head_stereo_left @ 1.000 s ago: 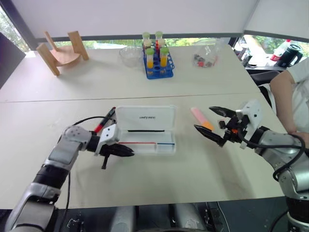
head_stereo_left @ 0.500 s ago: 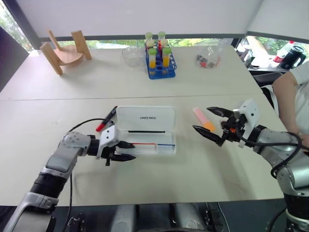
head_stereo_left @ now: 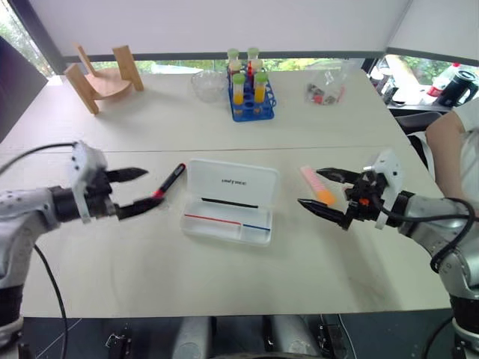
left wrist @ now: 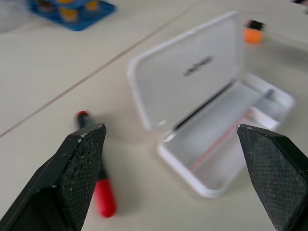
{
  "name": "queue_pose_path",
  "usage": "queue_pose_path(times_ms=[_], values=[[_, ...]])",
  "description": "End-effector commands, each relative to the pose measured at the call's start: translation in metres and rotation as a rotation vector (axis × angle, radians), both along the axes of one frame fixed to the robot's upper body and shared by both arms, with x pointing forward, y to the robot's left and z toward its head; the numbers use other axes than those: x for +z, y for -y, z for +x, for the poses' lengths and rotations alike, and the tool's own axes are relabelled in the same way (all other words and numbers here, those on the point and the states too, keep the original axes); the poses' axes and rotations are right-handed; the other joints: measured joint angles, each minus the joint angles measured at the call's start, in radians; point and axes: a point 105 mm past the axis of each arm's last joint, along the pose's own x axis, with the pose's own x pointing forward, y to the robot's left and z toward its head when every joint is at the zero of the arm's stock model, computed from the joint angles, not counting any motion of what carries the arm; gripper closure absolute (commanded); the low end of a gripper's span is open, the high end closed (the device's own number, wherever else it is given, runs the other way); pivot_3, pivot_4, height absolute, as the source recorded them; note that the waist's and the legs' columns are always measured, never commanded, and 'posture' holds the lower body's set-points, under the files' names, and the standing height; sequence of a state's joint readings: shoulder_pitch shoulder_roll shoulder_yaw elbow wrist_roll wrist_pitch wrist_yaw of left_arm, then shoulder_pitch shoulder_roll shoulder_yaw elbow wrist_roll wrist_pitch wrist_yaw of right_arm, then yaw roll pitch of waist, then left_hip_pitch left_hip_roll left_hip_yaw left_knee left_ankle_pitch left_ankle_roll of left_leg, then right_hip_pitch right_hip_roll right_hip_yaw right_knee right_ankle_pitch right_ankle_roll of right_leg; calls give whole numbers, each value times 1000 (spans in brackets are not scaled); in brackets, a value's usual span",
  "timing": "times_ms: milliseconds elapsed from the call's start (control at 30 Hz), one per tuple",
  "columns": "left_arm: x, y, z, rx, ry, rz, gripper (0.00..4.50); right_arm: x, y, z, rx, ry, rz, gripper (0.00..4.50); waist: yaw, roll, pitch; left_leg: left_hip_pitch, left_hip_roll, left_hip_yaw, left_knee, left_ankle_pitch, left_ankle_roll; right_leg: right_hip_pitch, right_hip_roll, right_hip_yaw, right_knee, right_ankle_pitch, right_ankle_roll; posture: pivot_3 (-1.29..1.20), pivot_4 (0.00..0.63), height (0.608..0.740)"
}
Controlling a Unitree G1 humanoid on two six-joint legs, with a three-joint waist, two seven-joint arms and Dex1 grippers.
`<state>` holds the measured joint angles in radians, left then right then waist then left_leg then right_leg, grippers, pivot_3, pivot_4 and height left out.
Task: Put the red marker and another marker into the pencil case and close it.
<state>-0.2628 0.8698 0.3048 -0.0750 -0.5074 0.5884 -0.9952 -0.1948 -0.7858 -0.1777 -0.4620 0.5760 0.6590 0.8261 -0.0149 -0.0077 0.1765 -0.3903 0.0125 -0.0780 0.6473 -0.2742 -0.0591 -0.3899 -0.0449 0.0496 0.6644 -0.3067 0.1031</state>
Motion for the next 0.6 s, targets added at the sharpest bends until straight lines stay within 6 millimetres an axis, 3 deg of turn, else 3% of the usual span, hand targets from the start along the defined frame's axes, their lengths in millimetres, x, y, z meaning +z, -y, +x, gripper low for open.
queue_pose_path(times_ms=[33,233,333,433,600], values=[[-23,-8,25,91,-16,51,54,17,-4,-1,16,70,-3,0,2,0,0,0,0,0,0,0,0,0,0,0,0,0,0,0,150,740],[-77,-1,60,142,-124,95,54,21,-2,-1,1,86,-7,0,2,-1,0,-2,0,0,0,0,0,-1,0,0,0,0,0,0,150,740],[-101,3,65,130,-192,81,54,22,-2,-2,-4,92,-9,0,2,-1,0,-2,0,0,0,0,0,-2,0,0,0,0,0,0,150,740],[-106,0,66,120,-195,87,844,22,-1,-3,-18,95,-9,0,1,0,-1,0,-1,0,0,0,0,0,0,0,1,0,0,0,150,740],[-90,-7,60,87,-159,53,3218,20,1,-5,-33,93,-10,0,0,0,-1,0,-1,0,0,0,0,0,0,0,1,0,0,0,150,740]])
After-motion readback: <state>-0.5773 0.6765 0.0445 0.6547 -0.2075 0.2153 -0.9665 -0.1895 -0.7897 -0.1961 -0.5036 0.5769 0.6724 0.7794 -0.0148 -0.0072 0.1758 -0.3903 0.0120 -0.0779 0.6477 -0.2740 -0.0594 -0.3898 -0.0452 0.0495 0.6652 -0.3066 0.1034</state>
